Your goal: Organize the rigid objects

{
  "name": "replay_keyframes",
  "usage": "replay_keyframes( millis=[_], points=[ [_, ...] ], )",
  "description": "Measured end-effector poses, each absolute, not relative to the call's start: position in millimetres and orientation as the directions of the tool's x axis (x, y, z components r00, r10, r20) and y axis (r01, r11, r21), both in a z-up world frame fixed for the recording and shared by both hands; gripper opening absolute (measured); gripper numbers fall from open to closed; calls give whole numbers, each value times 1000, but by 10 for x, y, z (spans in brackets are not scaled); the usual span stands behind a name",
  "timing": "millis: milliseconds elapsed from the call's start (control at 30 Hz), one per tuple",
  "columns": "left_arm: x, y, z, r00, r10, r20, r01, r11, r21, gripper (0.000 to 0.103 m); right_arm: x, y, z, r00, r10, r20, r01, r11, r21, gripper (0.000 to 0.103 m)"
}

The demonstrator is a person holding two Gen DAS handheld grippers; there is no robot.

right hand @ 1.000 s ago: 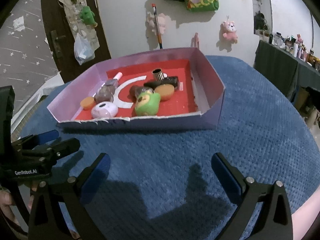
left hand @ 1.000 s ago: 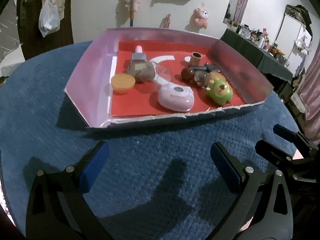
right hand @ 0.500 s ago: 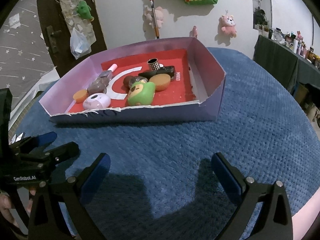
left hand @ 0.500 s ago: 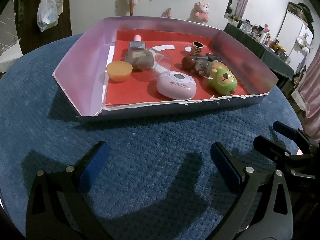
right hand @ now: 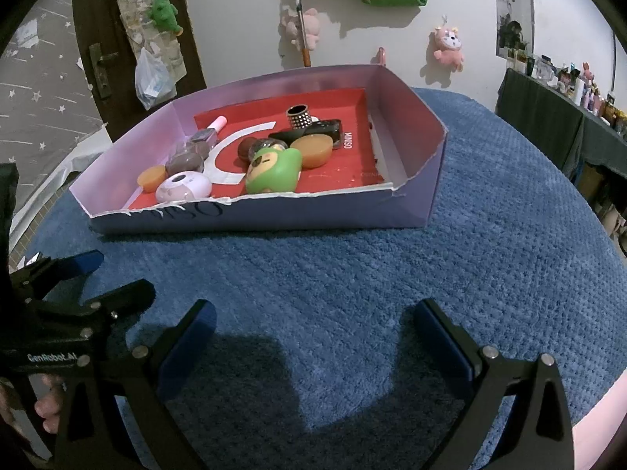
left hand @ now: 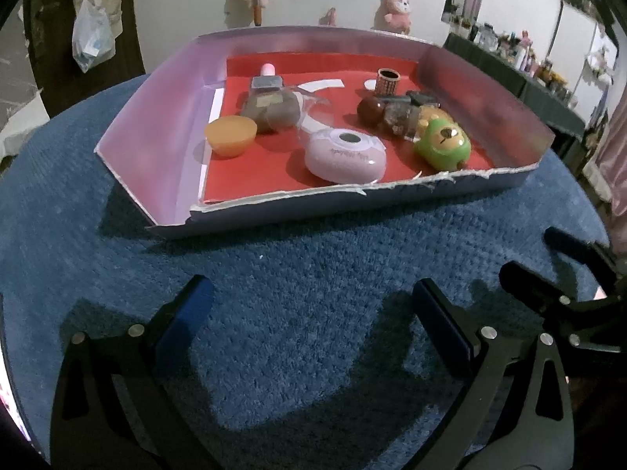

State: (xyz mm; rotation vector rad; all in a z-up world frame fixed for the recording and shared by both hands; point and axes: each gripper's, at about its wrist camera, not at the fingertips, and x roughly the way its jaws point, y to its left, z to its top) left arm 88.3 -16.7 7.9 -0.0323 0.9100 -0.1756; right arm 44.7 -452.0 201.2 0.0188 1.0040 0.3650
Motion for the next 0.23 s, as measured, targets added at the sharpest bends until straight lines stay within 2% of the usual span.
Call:
replay_keyframes(
  millis=[133,233],
  points=[
    [878,-81,90,613,-215,-760,134,977,-168,103,452,-4518,2006,484,307,-820,-289,940,182,103],
    [884,-98,86,612,-206,-764,131,979,-159,103,453,-4524,2004,484,308,-819,-289,940,182,103]
  ],
)
